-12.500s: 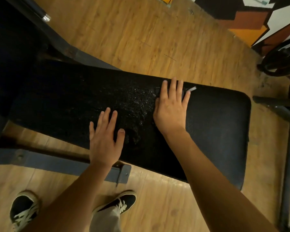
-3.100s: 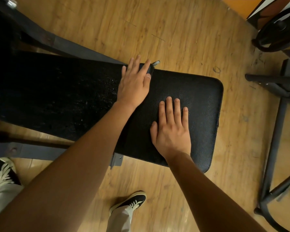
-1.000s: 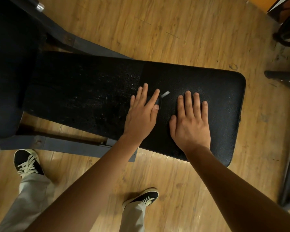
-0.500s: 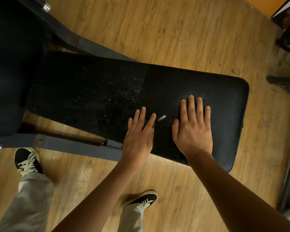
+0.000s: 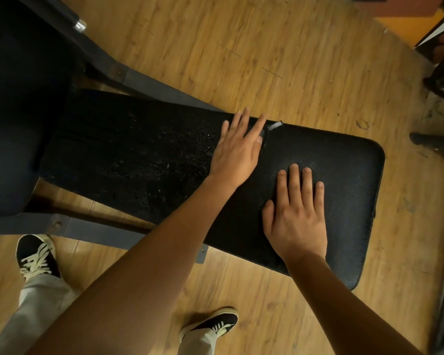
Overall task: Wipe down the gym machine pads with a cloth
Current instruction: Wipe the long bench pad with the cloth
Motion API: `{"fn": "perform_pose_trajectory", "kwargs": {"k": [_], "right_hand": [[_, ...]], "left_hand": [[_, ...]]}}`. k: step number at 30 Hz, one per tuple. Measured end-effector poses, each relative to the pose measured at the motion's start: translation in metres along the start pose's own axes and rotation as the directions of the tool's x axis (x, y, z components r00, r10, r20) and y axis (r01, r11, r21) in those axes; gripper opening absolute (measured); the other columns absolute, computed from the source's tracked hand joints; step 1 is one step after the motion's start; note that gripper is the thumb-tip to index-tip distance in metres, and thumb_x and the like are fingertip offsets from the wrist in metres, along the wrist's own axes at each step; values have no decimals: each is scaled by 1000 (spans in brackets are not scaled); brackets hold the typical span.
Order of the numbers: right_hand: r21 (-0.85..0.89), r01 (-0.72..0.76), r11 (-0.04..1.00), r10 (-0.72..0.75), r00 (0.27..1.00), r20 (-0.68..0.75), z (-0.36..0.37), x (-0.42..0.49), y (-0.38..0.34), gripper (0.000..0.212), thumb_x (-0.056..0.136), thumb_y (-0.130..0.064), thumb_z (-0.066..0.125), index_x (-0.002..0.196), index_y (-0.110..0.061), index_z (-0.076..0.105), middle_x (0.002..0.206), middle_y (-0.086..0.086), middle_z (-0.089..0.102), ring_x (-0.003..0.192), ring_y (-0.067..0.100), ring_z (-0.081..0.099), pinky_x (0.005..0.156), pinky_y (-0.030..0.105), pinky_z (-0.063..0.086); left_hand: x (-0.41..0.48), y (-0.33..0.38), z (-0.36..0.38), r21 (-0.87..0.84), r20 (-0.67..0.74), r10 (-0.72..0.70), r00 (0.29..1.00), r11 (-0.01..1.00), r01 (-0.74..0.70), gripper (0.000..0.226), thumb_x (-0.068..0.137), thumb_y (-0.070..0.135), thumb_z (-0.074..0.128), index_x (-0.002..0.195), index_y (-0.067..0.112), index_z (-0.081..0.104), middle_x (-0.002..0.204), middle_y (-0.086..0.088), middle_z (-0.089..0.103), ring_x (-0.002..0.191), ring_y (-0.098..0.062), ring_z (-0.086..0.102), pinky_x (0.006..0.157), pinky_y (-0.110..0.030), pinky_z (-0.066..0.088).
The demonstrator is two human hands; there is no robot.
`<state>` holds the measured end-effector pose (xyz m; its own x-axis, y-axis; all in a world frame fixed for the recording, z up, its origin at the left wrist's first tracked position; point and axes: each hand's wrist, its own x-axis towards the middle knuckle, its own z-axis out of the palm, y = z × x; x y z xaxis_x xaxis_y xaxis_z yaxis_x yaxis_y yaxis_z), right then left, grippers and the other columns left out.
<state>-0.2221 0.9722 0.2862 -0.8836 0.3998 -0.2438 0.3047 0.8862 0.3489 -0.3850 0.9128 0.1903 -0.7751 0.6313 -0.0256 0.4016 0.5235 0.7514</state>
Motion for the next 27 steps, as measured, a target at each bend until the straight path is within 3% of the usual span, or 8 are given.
{"fn": "perform_pose_trajectory", "kwargs": {"k": [7, 16, 22, 27], "right_hand": [[15, -1, 1000, 1, 1000, -19, 0, 1, 0, 65, 106, -41, 27, 160, -5, 26, 167, 20, 21, 157, 37, 11, 127, 55, 12], [26, -2, 1000, 3, 1000, -19, 0, 1, 0, 65, 105, -40, 28, 160, -5, 26, 167, 20, 20, 157, 37, 11, 127, 55, 12], [22, 0, 1000, 0, 1000, -4, 0, 2, 1, 65, 105, -40, 28, 160, -5, 26, 168, 20, 19, 157, 37, 9, 126, 56, 12], [15, -1, 1000, 1, 1000, -8, -1, 1, 0, 65, 105, -40, 28, 160, -4, 26, 167, 21, 20, 157, 38, 11, 126, 56, 12]], "left_hand": [[24, -4, -5, -17, 25, -36, 999, 999, 36, 50, 109, 38, 32, 158, 29, 32, 168, -12, 19, 157, -27, 9, 126, -47, 1], [-21, 0, -1, -42, -10, -82, 997, 996, 82, 51, 109, 33, 33, 159, 27, 30, 170, -11, 12, 157, -26, 6, 126, -45, 3], [18, -6, -5, -10, 36, -14, 999, 1000, 14, 50, 110, 27, 31, 159, 25, 29, 168, -14, 18, 157, -27, 8, 128, -47, 5], [30, -11, -11, 0, 81, 9, 997, 1000, -9, 50, 110, 33, 31, 160, 26, 29, 169, -12, 16, 157, -26, 6, 127, -48, 5]]}}
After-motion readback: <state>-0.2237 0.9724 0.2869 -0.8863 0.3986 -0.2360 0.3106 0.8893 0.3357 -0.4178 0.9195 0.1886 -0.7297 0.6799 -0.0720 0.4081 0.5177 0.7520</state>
